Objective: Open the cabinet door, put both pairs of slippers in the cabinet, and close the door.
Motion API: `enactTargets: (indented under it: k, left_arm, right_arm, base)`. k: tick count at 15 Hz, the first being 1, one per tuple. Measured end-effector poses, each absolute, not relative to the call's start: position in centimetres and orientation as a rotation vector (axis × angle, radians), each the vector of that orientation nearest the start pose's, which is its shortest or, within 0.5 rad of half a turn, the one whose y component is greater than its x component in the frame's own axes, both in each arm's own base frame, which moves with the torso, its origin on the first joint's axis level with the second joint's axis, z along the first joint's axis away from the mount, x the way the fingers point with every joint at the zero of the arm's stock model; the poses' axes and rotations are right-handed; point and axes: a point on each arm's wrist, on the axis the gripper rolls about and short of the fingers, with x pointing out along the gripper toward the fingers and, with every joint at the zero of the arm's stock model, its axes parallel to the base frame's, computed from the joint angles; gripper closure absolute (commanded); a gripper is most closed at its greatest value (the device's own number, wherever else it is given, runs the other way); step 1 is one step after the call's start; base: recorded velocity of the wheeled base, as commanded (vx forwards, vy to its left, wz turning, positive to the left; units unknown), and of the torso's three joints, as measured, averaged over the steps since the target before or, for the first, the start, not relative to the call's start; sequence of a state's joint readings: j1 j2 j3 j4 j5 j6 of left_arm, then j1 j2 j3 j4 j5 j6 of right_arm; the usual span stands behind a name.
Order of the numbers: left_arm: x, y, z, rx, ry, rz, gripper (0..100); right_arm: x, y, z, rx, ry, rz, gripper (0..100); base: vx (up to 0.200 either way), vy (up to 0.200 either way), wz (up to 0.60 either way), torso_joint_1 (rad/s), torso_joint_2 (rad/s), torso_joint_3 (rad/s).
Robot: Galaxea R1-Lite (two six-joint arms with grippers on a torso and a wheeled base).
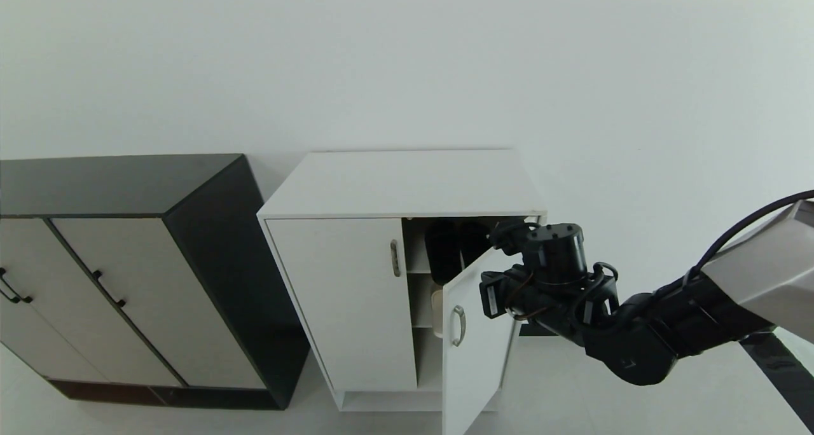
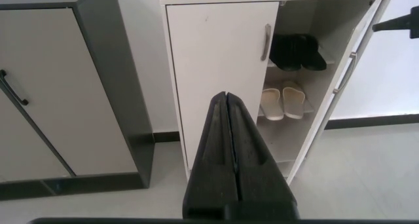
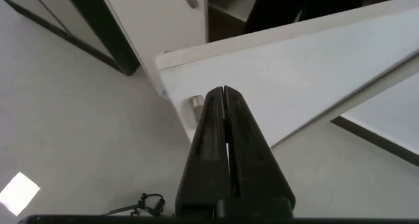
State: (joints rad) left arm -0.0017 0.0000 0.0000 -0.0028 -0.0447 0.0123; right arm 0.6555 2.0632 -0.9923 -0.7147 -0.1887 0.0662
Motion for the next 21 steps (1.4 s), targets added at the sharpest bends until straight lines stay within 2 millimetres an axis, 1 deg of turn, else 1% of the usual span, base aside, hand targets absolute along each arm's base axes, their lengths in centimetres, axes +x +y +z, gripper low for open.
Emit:
enactTargets:
  k: [3, 7, 13, 17, 21]
  left_arm:
    - [-2.3, -0.1, 7.6, 0.012, -0.003, -0.046, 100]
    - [-2.3, -0.1, 7.6, 0.010, -0.003, -0.046, 100]
    - [-2.3, -0.1, 7.6, 0.009, -0.003, -0.046, 100]
    - [-2.3, -0.1, 7.6, 0.009, -0.003, -0.046, 100]
    - [-2.3, -0.1, 7.6, 0.009, -0.003, -0.046, 100]
  right_arm:
    - [32.2, 23.5, 11.4, -0.071, 0.321, 0.439, 100]
    - [34.1, 24.0, 11.2, -0.057, 0.298, 0.427, 100]
    - [36.7, 24.1, 11.3, -0.036, 0.257, 0.398, 100]
    - [37.9, 24.4, 11.1, -0.028, 0.240, 0.391, 100]
    - [38.8, 24.1, 10.6, -0.029, 0.244, 0.374, 100]
  base:
    - [0.000, 0.000, 0.00, 0.000, 0.00, 0.000]
    - [0.000, 0.000, 0.00, 0.000, 0.00, 0.000]
    - [0.000, 0.000, 0.00, 0.000, 0.00, 0.000]
    - [0.000, 0.000, 0.00, 0.000, 0.00, 0.000]
    - [0.000, 0.000, 0.00, 0.000, 0.00, 0.000]
